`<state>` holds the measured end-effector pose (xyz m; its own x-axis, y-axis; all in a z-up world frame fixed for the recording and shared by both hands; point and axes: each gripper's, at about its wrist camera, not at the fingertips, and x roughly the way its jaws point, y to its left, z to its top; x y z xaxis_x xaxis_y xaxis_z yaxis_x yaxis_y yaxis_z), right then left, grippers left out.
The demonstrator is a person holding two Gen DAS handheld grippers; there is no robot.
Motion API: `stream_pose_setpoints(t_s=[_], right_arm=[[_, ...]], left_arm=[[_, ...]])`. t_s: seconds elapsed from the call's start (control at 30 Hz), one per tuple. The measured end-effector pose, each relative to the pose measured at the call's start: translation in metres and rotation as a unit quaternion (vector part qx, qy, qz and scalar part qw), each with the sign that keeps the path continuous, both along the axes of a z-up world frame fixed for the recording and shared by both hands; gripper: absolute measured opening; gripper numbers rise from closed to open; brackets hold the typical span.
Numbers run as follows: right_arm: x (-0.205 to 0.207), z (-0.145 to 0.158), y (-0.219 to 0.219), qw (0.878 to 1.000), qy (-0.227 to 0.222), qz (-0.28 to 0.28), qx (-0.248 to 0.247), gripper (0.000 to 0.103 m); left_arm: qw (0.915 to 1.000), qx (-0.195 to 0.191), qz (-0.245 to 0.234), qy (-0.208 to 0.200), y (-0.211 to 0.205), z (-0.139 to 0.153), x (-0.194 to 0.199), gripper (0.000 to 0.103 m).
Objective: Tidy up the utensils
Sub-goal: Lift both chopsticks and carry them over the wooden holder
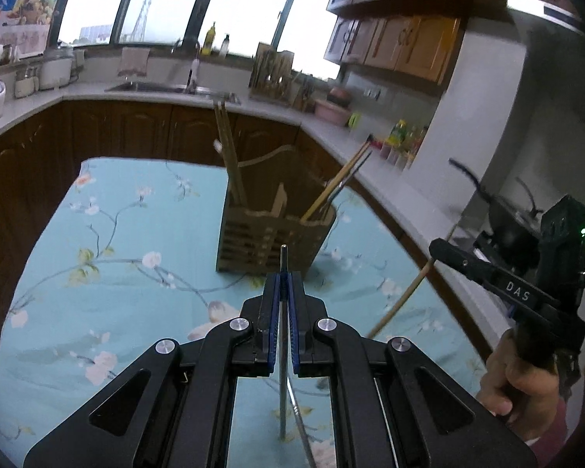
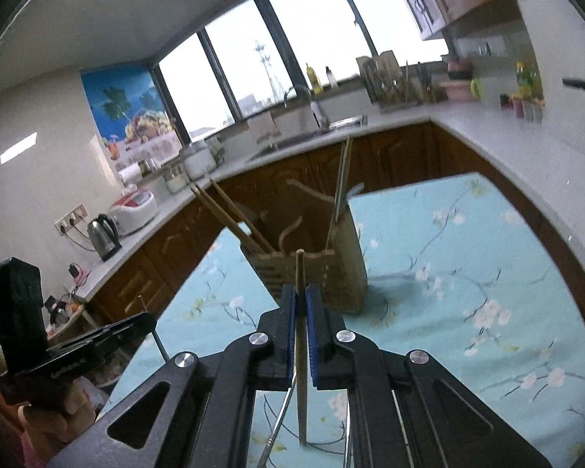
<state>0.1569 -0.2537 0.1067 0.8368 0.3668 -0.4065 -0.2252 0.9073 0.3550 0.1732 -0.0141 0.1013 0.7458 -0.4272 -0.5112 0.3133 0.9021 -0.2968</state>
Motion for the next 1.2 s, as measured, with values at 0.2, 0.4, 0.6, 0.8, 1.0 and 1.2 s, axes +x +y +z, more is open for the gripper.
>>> stream_pose_setpoints(t_s=[0.2,0.4,0.6,0.8,1.0,1.2], right_arm=[[-0.003,0.009,-0.003,1.0,-0.015,-0.003,0.002,0.006],[-0.003,0.011,-0.006,1.0,-0.019,-0.005,0.004,0.006],[-0.001,0.014,-0.009,1.0,-0.023,-0.007,0.006,0.006],[0.003,0.019,-0.011,0.999,-0.029,-0.012,0.01,0.006],[0.008,0.026,-0.013,0.999,-0.041,-0.021,0.013,0.006],[0.018,0.045,-0.014,0.997,-0.066,-0.027,0.009,0.006]], left_arm=[[0.9999,-0.003,0.011,-0.011,0.004,0.008,0.0,0.004],[0.9997,-0.007,0.017,-0.016,0.007,0.012,0.004,0.004],[0.9995,-0.011,0.021,-0.023,0.007,0.015,0.009,0.004],[0.999,-0.016,0.026,-0.032,0.008,0.023,0.017,0.004],[0.9979,-0.023,0.031,-0.051,0.009,0.036,0.025,0.004],[0.9959,-0.025,0.038,-0.078,0.008,0.059,0.039,0.004]])
